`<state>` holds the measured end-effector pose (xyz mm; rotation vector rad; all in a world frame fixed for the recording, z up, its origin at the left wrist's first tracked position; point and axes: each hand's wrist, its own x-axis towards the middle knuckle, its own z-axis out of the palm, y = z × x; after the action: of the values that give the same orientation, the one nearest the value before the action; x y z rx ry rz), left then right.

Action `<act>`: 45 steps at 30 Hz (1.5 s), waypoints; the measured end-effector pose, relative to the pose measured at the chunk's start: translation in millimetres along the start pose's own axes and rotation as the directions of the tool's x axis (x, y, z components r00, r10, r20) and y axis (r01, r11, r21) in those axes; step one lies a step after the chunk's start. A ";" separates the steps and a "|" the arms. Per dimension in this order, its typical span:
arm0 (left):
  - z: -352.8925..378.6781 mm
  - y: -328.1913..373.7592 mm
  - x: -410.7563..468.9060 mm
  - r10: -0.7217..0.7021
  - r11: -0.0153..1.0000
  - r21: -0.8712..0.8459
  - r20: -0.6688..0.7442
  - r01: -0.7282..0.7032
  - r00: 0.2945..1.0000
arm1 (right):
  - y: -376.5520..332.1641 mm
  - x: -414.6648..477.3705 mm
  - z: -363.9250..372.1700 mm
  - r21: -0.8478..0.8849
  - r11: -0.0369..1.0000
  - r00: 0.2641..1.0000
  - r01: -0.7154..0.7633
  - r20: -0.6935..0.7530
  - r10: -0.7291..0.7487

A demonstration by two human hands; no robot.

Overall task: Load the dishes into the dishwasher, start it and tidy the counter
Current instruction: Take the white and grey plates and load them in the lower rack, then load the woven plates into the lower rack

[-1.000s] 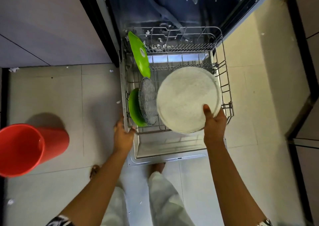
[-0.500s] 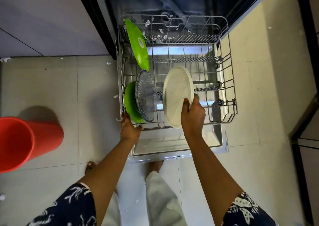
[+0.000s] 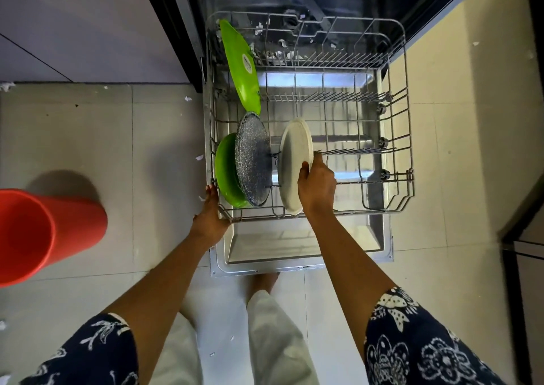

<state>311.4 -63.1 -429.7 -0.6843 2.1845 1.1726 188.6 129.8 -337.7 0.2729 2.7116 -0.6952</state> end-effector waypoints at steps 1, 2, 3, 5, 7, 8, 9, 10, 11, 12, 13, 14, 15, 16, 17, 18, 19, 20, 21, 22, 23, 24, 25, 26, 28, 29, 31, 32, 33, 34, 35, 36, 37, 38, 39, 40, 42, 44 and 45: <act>-1.1 -1.0 0.1 -0.005 1.000 0.005 0.010 0.005 1.000 | -0.8 4.6 1.7 -0.023 1.000 0.999 -0.006 0.043 0.007; -1.5 -1.9 0.6 -0.010 1.000 0.007 0.018 0.010 1.000 | -1.6 9.1 2.8 -0.041 0.999 0.997 -0.008 0.074 0.011; -1.6 -1.4 0.6 -0.017 1.000 0.010 0.024 0.017 1.000 | -0.9 13.8 3.9 -0.050 0.999 0.996 -0.006 0.083 0.011; -1.3 -0.6 1.6 -0.028 1.000 0.009 0.030 0.028 0.999 | 1.5 22.5 3.7 -0.031 0.999 0.997 -0.013 0.081 0.015; -1.5 1.6 1.8 -0.041 0.999 0.011 0.034 0.041 0.999 | 5.2 28.2 1.3 0.001 1.000 0.995 -0.030 0.095 0.029; -2.3 2.6 1.9 -0.052 0.999 -0.009 0.041 0.052 0.998 | 6.9 29.3 -0.5 0.007 0.999 0.993 -0.041 0.114 0.040; -3.9 4.9 2.0 -0.065 0.996 -0.059 0.047 0.067 0.997 | 8.7 30.2 -2.3 0.010 0.999 0.990 -0.048 0.135 0.046; -5.8 5.5 3.4 -0.083 0.988 -0.129 0.052 0.089 0.995 | 8.9 29.4 -4.7 0.013 0.998 0.985 -0.064 0.163 0.061; -9.6 9.0 3.1 -0.106 0.971 -0.208 0.057 0.116 0.993 | 9.0 28.5 -7.0 0.021 0.996 0.979 -0.082 0.189 0.076; -13.9 11.8 3.3 -0.132 0.950 -0.278 0.053 0.142 0.990 | 7.4 26.8 -9.3 0.028 0.993 0.970 -0.111 0.220 0.102; -18.8 16.3 2.2 -0.165 0.931 -0.324 0.036 0.168 0.986 | 6.6 25.3 -10.2 0.029 0.989 0.960 -0.145 0.245 0.134; -24.4 22.3 -0.3 -0.196 0.923 -0.336 0.008 0.187 0.981 | 2.6 21.5 -15.3 0.023 0.983 0.951 -0.182 0.260 0.169; -30.7 30.3 -5.8 -0.217 0.920 -0.339 -0.016 0.199 0.976 | -0.3 18.0 -18.7 0.024 0.979 0.946 -0.203 0.263 0.190; -37.3 40.3 -14.5 -0.232 0.918 -0.337 -0.034 0.207 0.972 | -5.7 10.2 -25.5 0.029 0.977 0.946 -0.210 0.258 0.196; -45.5 53.1 -25.9 -0.227 0.921 -0.336 -0.049 0.198 0.973 | -11.0 2.0 -32.6 0.031 0.981 0.955 -0.192 0.235 0.180; -54.8 69.1 -39.9 -0.210 0.923 -0.342 -0.062 0.177 0.976 | -21.5 -9.8 -43.6 0.019 0.986 0.965 -0.165 0.212 0.157; -63.1 83.2 -50.7 -0.184 0.923 -0.356 -0.080 0.144 0.980 | -29.9 -18.7 -50.0 0.005 0.991 0.973 -0.134 0.190 0.130; -72.3 96.9 -59.1 -0.160 0.918 -0.382 -0.102 0.110 0.982 | -40.5 -28.3 -59.2 0.002 0.994 0.977 -0.108 0.183 0.106; -90.1 115.5 -73.7 -0.130 0.908 -0.414 -0.131 0.065 0.983 | -56.6 -39.6 -72.3 0.015 0.998 0.983 -0.066 0.175 0.062; -109.6 132.5 -88.3 -0.093 0.904 -0.428 -0.165 0.013 0.982 | -76.0 -51.7 -87.0 0.032 0.999 0.985 -0.018 0.173 0.012; -126.7 146.3 -100.4 -0.042 0.899 -0.436 -0.205 -0.053 0.978 | -92.1 -59.9 -96.6 0.055 0.997 0.986 0.046 0.160 -0.054; -150.9 158.8 -113.9 0.007 0.879 -0.458 -0.261 -0.130 0.965 | -116.5 -68.9 -110.4 0.076 0.990 0.980 0.118 0.152 -0.128; -175.1 169.4 -126.3 0.043 0.849 -0.490 -0.310 -0.199 0.950 | -137.9 -75.4 -121.0 0.093 0.978 0.970 0.189 0.138 -0.200; -202.6 176.2 -137.0 0.071 0.828 -0.501 -0.353 -0.253 0.933 | -165.5 -82.6 -132.9 0.099 0.963 0.956 0.250 0.134 -0.262; -256.8 184.6 -155.0 0.087 0.801 -0.507 -0.429 -0.319 0.899 | -218.5 -90.6 -150.0 0.124 0.919 0.913 0.374 0.124 -0.388; -293.0 185.2 -160.8 0.081 0.780 -0.515 -0.481 -0.356 0.873 | -252.7 -90.5 -154.7 0.137 0.879 0.874 0.457 0.111 -0.472; -365.9 183.8 -167.0 0.045 0.751 -0.523 -0.568 -0.403 0.822 | -322.1 -85.1 -157.0 0.154 0.788 0.788 0.596 0.077 -0.611; -405.2 182.6 -167.5 0.042 0.753 -0.501 -0.611 -0.427 0.791 | -360.0 -79.2 -156.4 0.168 0.750 0.754 0.640 0.053 -0.655; -438.5 181.3 -168.4 0.039 0.768 -0.467 -0.650 -0.439 0.759 | -392.5 -72.8 -154.0 0.177 0.717 0.726 0.675 0.020 -0.688; -480.3 176.8 -165.7 0.034 0.785 -0.422 -0.701 -0.453 0.712 | -436.7 -66.5 -150.0 0.179 0.683 0.696 0.709 -0.017 -0.718; -518.5 171.1 -162.9 0.027 0.804 -0.384 -0.740 -0.454 0.672 | -478.3 -60.2 -145.2 0.186 0.648 0.665 0.739 -0.047 -0.745; -556.8 164.4 -159.3 0.004 0.820 -0.365 -0.767 -0.441 0.642 | -521.3 -55.2 -141.4 0.193 0.630 0.650 0.752 -0.060 -0.757; -591.4 157.4 -156.5 -0.017 0.844 -0.345 -0.782 -0.411 0.623 | -560.6 -50.2 -135.4 0.205 0.631 0.652 0.748 -0.050 -0.756; -619.7 152.5 -154.2 -0.021 0.867 -0.323 -0.784 -0.379 0.620 | -593.1 -47.6 -132.3 0.211 0.639 0.660 0.740 -0.044 -0.750; -655.9 147.5 -148.0 -0.002 0.891 -0.280 -0.789 -0.356 0.615 | -631.8 -43.5 -130.5 0.212 0.639 0.662 0.739 -0.058 -0.747; -689.4 142.3 -140.6 0.022 0.912 -0.236 -0.789 -0.336 0.614 | -665.8 -39.6 -128.6 0.217 0.632 0.658 0.744 -0.073 -0.749; -752.2 131.1 -122.8 0.033 0.934 -0.179 -0.820 -0.311 0.571 | -726.9 -33.4 -122.4 0.222 0.631 0.658 0.744 -0.075 -0.749; -798.7 125.3 -109.2 0.033 0.954 -0.129 -0.854 -0.272 0.519 | -770.7 -25.9 -113.4 0.191 0.612 0.632 0.768 -0.070 -0.772; -816.5 122.9 -103.9 0.007 0.959 -0.136 -0.867 -0.250 0.498 | -787.8 -20.7 -107.3 0.178 0.600 0.617 0.780 -0.055 -0.785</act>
<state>112.5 -685.2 86.1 -1.5115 2.9677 1.3665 -26.9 -498.8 99.2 -0.9747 2.6502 -1.1582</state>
